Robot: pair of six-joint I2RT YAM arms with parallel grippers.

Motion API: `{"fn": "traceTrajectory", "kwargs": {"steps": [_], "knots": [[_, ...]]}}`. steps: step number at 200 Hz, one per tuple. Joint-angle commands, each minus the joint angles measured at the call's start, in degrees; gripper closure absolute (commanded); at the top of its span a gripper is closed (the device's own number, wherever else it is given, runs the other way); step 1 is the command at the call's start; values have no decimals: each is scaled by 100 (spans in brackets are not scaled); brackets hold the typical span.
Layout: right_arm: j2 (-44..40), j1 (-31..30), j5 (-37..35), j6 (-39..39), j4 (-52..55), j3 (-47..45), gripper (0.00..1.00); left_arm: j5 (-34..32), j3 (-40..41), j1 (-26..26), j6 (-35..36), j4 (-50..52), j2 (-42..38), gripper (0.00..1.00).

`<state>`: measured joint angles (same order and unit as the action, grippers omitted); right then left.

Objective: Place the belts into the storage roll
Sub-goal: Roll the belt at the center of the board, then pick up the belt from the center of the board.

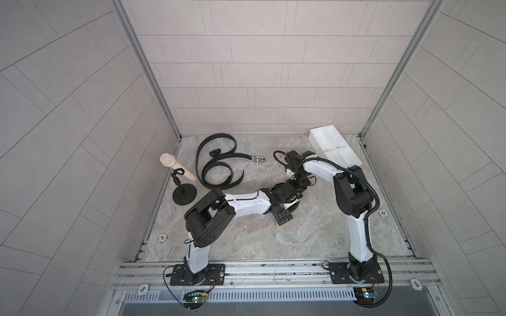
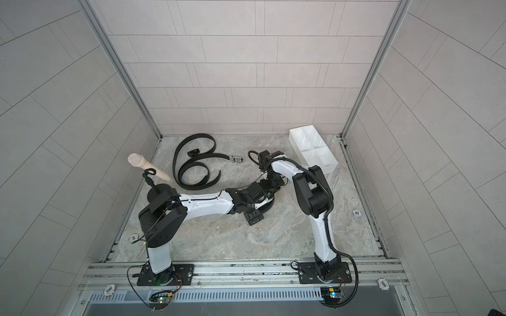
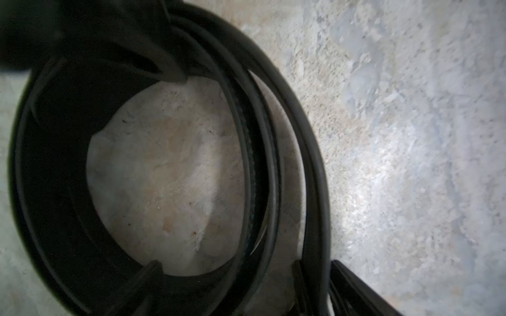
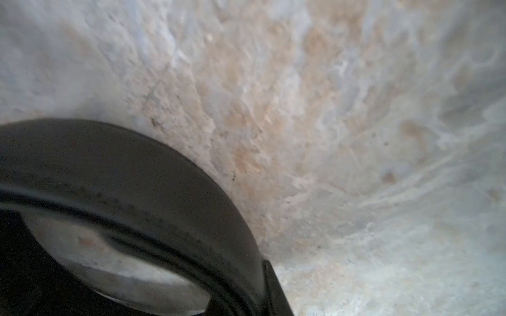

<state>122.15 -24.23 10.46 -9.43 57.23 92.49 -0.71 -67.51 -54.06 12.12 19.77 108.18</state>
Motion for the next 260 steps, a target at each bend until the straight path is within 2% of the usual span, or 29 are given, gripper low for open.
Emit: {"fn": "traceTrajectory", "kwargs": {"steps": [1,41,78,91,113,143,172,204,229,260], "knots": [[327,142,-394,105,802,-225,98,-7,-161,70,142,447,158,7],[336,129,-342,55,746,-238,98,135,-346,71,181,495,403,30],[375,136,-354,16,746,-98,98,242,-87,63,138,479,256,53],[397,138,-319,-14,739,-43,98,313,22,63,68,446,158,66],[353,136,-138,-70,681,-28,98,481,197,63,-68,344,-34,100],[42,221,376,-206,476,-140,91,722,447,79,-363,9,-412,100],[-505,445,904,-387,205,-407,67,1146,783,146,-778,-554,-924,100],[-1215,609,1181,-682,-35,-728,47,1388,953,207,-1142,-994,-1214,100],[-1758,612,1417,-1059,-435,-1226,40,1568,1083,315,-1549,-1455,-1325,100],[-2516,605,1732,-1896,-1326,-2038,34,1740,1174,326,-1945,-1947,-1207,100]]}}
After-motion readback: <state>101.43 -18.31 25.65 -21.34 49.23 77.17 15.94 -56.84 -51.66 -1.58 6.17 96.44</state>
